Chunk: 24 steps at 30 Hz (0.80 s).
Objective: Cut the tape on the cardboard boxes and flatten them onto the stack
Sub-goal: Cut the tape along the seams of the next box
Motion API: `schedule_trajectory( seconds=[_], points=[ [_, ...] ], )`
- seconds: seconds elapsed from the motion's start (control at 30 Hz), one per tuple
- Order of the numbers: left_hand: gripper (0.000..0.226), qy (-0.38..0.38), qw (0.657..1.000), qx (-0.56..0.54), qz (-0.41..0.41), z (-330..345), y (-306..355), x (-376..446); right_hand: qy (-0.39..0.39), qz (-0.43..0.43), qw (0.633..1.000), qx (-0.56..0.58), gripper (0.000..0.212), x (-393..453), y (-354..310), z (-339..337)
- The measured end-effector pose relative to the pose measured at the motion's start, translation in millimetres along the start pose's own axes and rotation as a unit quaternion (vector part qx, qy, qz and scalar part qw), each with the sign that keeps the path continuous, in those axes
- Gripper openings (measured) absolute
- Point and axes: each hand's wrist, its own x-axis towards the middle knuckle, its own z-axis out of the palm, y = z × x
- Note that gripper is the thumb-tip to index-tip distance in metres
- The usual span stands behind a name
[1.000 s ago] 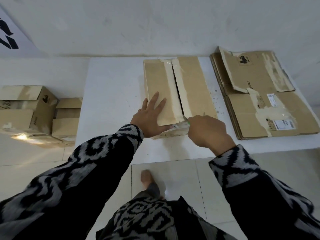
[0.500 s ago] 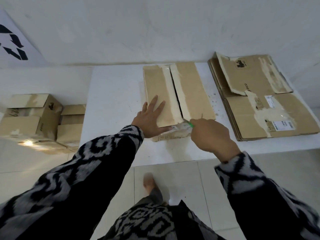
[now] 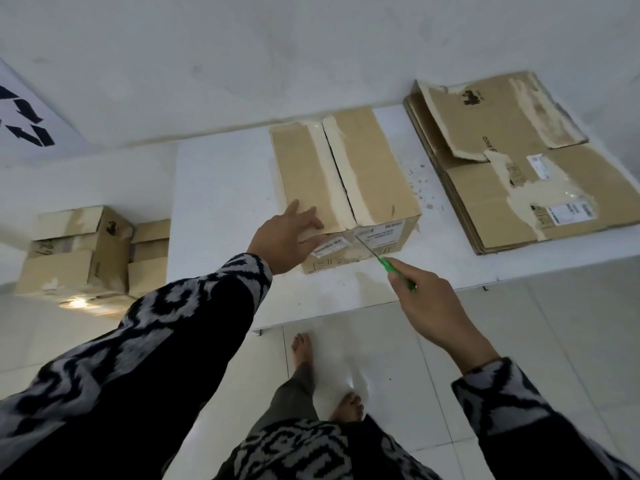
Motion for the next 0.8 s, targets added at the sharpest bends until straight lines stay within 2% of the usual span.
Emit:
schedule_trajectory(
  seconds=[0.17, 0.27, 0.4, 0.8],
  points=[
    [0.029, 0.022, 1.0, -0.012, -0.001, 11, -3, 2, 0.059, -0.044, 0.989, -0.128, 0.036, 21, -6, 4],
    [0.034, 0.019, 1.0, 0.002, -0.011, 12, -3, 2, 0.058, -0.046, 0.986, -0.152, 0.035, 29, -9, 8],
    [0.028, 0.022, 1.0, -0.005, -0.01, 11, -2, 2, 0.065, -0.051, 0.981, -0.177, 0.035, 30, -15, 12],
    [0.033, 0.03, 0.999, -0.034, -0.021, 10, 8, -4, 0.098, -0.01, 0.964, -0.247, 0.038, 33, -35, 24]
  ],
)
